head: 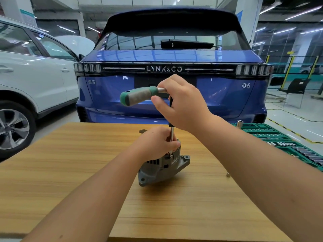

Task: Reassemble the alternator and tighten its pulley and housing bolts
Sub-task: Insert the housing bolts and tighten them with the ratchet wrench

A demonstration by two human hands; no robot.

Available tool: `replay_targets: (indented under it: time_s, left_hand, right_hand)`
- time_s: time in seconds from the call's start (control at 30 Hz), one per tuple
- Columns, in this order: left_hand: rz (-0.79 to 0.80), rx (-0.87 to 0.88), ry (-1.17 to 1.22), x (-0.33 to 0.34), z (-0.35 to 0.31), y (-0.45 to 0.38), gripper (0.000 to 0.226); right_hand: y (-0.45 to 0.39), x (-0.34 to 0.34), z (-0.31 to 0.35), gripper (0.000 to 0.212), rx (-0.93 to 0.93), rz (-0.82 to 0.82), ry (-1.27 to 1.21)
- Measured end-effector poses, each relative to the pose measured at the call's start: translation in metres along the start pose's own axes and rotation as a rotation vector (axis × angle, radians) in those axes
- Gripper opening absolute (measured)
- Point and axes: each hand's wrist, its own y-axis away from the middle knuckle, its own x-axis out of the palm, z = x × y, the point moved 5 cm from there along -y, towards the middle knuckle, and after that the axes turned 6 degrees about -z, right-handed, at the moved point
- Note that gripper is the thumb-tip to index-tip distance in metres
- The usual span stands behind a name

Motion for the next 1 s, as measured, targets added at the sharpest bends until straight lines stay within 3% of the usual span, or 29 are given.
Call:
replay_targets:
  time_s: [0.23,0.47,0.63,0.8,1.0]
  left_hand:
    - [-0.001,-0.017,0.01,0.001,0.001,-0.002,0.02]
    - [0.017,-0.01,0.001,0.001,-0.001,-0.001,0.02]
    - [0.016,-0.005,0.002,0.001,-0.002,0.0,0.019]
    - [0.01,-0.005,0.016,0.0,-0.002,0.0,0.018]
    - [0.027,-0.01,0.048,0.0,-0.001,0.002,0.019]
  right_hand:
    - [-0.001,0.0,0.005,0.012,-0.061,-0.049,0.016]
    - [-0.007,-0.002,0.008,0.019,-0.094,0.018,0.119]
    - [-0.016,-0.003,0.008,0.05,-0.07,0.177,0.205]
    - [-0.03,-0.003,0.0,0.043,-0.025,0.479,0.268]
    - [-0.048,-0.002,-0.006,0.034,0.253,0.561,0.244]
